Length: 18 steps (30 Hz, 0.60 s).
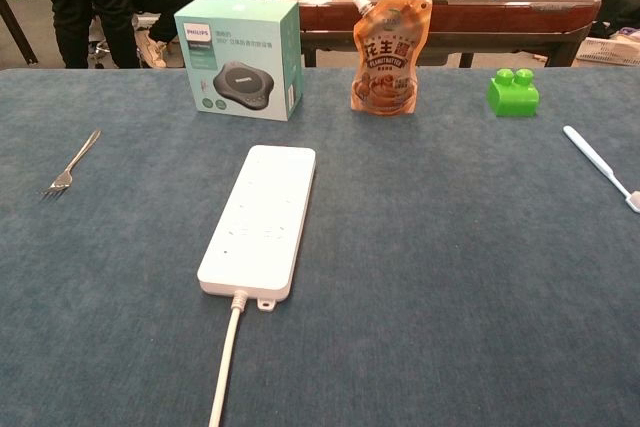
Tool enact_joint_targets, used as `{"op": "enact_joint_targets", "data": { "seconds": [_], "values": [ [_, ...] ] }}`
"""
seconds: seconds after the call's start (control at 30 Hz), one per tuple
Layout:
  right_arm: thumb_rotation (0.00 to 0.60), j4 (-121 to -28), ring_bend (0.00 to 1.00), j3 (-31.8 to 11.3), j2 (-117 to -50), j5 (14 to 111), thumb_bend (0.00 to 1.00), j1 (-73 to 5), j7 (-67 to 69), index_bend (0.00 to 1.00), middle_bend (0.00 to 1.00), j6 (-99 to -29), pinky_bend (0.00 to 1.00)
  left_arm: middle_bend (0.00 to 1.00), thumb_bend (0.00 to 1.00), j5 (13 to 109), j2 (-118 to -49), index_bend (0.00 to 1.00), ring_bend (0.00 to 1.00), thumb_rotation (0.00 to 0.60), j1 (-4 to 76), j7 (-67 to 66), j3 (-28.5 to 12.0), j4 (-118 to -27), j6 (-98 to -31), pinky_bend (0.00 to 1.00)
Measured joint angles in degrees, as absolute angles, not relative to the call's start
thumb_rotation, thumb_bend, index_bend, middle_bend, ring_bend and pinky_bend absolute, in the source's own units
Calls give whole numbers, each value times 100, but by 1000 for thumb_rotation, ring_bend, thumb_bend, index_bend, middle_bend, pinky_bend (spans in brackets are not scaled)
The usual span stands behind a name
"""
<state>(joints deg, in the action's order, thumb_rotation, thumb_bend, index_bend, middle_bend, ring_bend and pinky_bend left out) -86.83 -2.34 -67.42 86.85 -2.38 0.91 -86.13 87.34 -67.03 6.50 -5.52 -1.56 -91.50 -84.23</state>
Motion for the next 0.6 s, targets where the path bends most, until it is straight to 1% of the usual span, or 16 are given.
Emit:
{"op": "enact_joint_targets", "data": {
  "seconds": [0.27,0.43,0.53,0.57,0.6],
  "values": [
    [600,-8591,314,-204,-6798,8768,139,-207,218,393,262,-8681,507,448,197,8828,-6667,487,425,600,685,-594,-117,-9232,-8388,610],
    [600,-8525,314,-207,-6769,8901,157,-188,377,393,282,-8842,507,516,197,9179,-6637,489,473,600,764,-430,-71,-9308,-8422,648],
    [600,-8535,314,-233,-6689,8958,163,-171,464,393,286,-8957,507,635,197,9487,-6641,489,577,600,867,-231,-57,-9322,-8462,743],
    [600,-8555,314,-241,-6653,8966,164,-168,472,393,286,-8971,507,700,197,9593,-6654,491,645,600,904,-146,-58,-9312,-8487,804],
    [600,-8582,314,-250,-6615,8972,165,-166,474,393,286,-8984,507,772,197,9748,-6680,490,736,600,960,-13,-62,-9284,-8531,892]
  ]
}}
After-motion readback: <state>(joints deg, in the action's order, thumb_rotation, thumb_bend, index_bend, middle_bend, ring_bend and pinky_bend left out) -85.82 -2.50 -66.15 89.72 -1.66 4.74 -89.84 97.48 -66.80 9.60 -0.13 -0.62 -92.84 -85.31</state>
